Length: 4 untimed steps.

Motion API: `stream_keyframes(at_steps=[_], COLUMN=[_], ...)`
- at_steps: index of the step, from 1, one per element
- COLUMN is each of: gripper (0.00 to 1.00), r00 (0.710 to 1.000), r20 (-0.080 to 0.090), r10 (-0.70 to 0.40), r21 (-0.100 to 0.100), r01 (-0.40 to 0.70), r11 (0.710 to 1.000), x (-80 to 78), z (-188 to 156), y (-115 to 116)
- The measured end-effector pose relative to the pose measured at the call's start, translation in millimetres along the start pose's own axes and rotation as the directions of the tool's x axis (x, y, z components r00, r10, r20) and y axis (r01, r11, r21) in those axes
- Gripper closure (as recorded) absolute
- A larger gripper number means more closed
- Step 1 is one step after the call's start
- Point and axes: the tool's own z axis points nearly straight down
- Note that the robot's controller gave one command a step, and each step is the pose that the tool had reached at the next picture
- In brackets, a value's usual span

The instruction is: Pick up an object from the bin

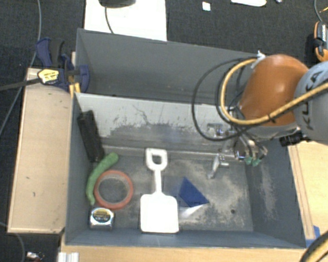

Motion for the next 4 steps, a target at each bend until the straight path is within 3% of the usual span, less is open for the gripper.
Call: stream_keyframes(at_steps=[1,2,3,4], gripper=[0.0,0.0,0.0,0.0], r00=[1.0,0.959,0.957,0.95], r20=[0.0,0.002,0.0,0.004], r10=[0.0,0.283,0.29,0.313], r21=[0.0,-0.001,0.0,-0.002], r01=[0.0,-0.283,-0.29,-0.313], r11=[1.0,0.959,0.957,0.95], x=[0.0,2.6,4.5,6.8], z=[0,52,63,43], y=[0,5,6,6])
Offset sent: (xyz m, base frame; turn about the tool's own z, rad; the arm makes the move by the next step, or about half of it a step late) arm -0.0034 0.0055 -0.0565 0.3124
